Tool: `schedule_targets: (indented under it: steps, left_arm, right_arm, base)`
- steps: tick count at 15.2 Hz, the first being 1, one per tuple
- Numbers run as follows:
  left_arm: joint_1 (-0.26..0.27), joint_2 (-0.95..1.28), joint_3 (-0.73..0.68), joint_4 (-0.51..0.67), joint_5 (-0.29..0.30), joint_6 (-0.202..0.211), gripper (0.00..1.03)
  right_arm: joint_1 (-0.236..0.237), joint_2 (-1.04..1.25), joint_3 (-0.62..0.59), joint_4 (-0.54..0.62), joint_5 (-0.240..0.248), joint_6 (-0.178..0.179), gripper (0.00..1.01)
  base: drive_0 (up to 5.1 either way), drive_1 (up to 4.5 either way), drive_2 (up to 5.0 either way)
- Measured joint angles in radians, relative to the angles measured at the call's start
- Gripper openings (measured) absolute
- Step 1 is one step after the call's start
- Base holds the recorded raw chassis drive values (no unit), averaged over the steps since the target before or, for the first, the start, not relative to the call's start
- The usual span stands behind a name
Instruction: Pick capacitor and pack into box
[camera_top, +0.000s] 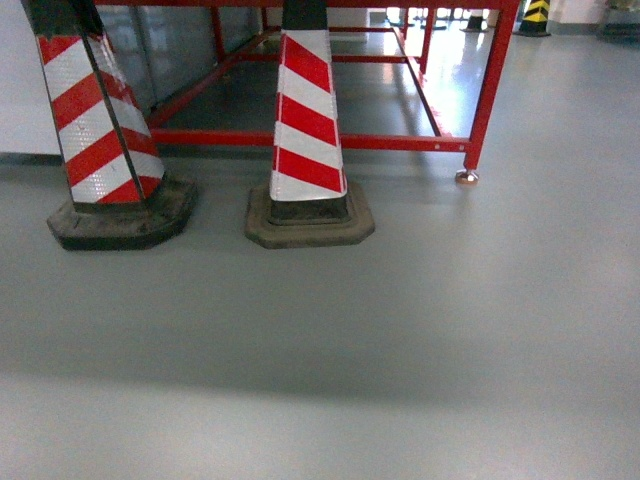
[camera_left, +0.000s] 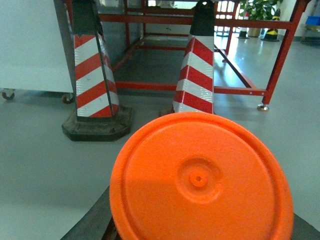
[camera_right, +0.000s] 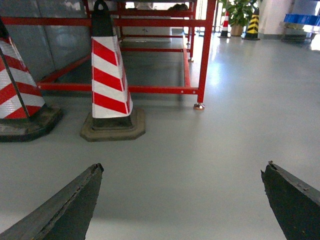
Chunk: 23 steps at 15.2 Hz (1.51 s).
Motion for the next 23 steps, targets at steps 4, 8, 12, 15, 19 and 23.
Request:
schedule_targets:
  steps: [4, 8, 12, 15, 19, 23]
  left_arm:
    - [0.0, 0.0, 0.0, 0.003, 0.005, 0.0, 0.44]
    - [0.0, 0.0, 0.0, 0.003, 0.005, 0.0, 0.44]
    - [0.0, 0.0, 0.0, 0.003, 0.005, 0.0, 0.44]
    - [0.0, 0.0, 0.0, 0.003, 0.006, 0.0, 0.44]
    - [0.0, 0.0, 0.0, 0.003, 0.006, 0.0, 0.44]
    - [0.0, 0.0, 0.0, 0.003, 0.007, 0.0, 0.44]
  right_arm:
    - [0.0, 0.0, 0.0, -0.004, 0.002, 0.0, 0.98]
    - [0.0, 0.0, 0.0, -0.004, 0.002, 0.0, 0.98]
    - [0.0, 0.0, 0.0, -0.003, 0.002, 0.0, 0.98]
    - [0.0, 0.0, 0.0, -0.004, 0.003, 0.0, 0.98]
    - [0.0, 0.0, 0.0, -0.008, 0.004, 0.0, 0.98]
    - [0.0, 0.0, 0.0, -0.009, 0.004, 0.0, 0.98]
  base:
    - [0.0, 0.0, 0.0]
    - [0.1, 4.4, -4.2]
    - [0.0, 4.28, -4.3]
    - [0.0, 4.33, -4.3]
    - [0.0, 4.28, -4.3]
    - [-0.1, 4.25, -4.3]
